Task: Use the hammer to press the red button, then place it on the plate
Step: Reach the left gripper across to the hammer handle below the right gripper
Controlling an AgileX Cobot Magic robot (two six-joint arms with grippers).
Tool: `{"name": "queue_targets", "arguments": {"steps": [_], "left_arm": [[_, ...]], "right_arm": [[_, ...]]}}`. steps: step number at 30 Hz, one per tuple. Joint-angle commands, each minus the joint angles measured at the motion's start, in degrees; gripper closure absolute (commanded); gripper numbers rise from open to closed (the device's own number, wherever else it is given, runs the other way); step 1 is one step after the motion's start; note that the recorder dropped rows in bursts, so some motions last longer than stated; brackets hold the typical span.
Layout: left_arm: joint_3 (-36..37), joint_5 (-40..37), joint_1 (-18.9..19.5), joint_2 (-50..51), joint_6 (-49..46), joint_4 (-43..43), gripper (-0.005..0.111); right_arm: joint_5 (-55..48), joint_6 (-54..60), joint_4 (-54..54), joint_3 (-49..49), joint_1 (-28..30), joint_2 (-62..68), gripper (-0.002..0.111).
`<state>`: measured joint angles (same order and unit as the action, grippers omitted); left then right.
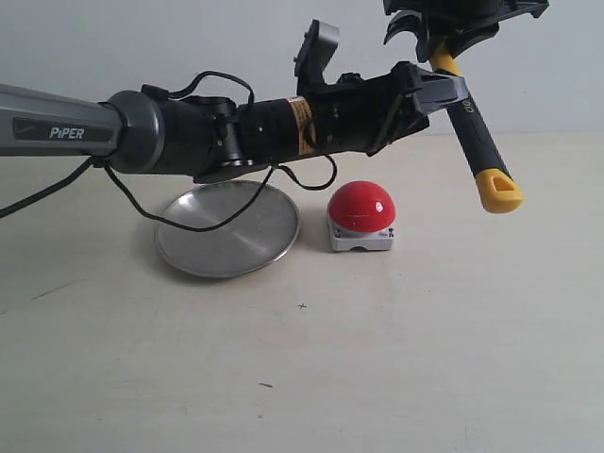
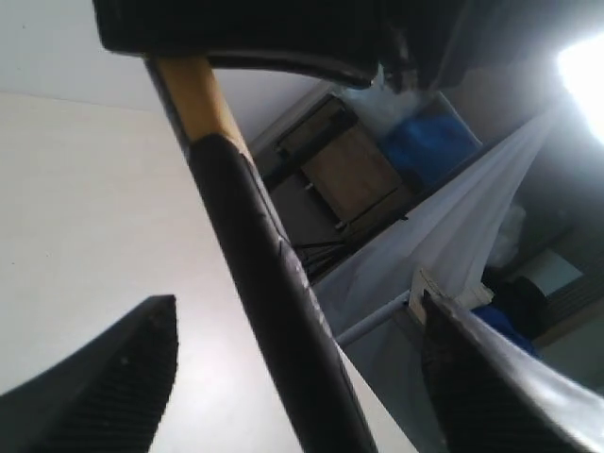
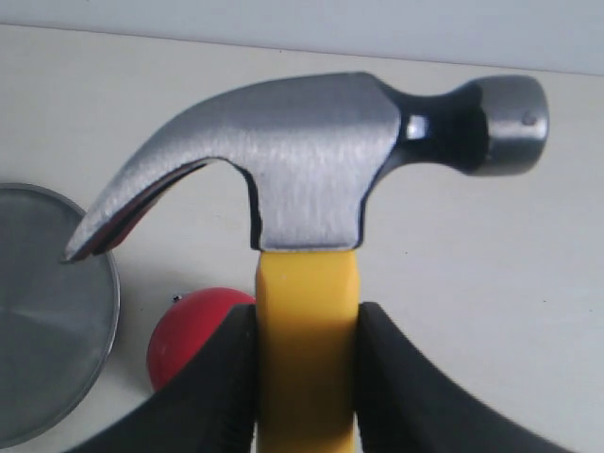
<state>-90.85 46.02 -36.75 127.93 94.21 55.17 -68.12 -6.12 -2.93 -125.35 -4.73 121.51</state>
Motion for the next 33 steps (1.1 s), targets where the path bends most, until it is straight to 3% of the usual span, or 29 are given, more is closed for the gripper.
{"name": "queue_targets", "arguments": {"steps": [1,7,33], "left_arm": [[-1.6,-4.0,-2.5,0.0,0.9,-1.0,0.037],[-2.2,-5.0,-3.8,0.6,0.9,-5.4,0.037],[-8.4,-3.5,-5.0,6.1,7.2,-6.3,0.037]], "right_arm": [[2.5,0.1,0.1,0.0,0.1,-0.6,0.108],[2.1,0.0,0.1,0.0,0.1,-0.6,0.108],[1.9,-0.6,-0.1,0.0,0.1,-0.6,0.108]]}}
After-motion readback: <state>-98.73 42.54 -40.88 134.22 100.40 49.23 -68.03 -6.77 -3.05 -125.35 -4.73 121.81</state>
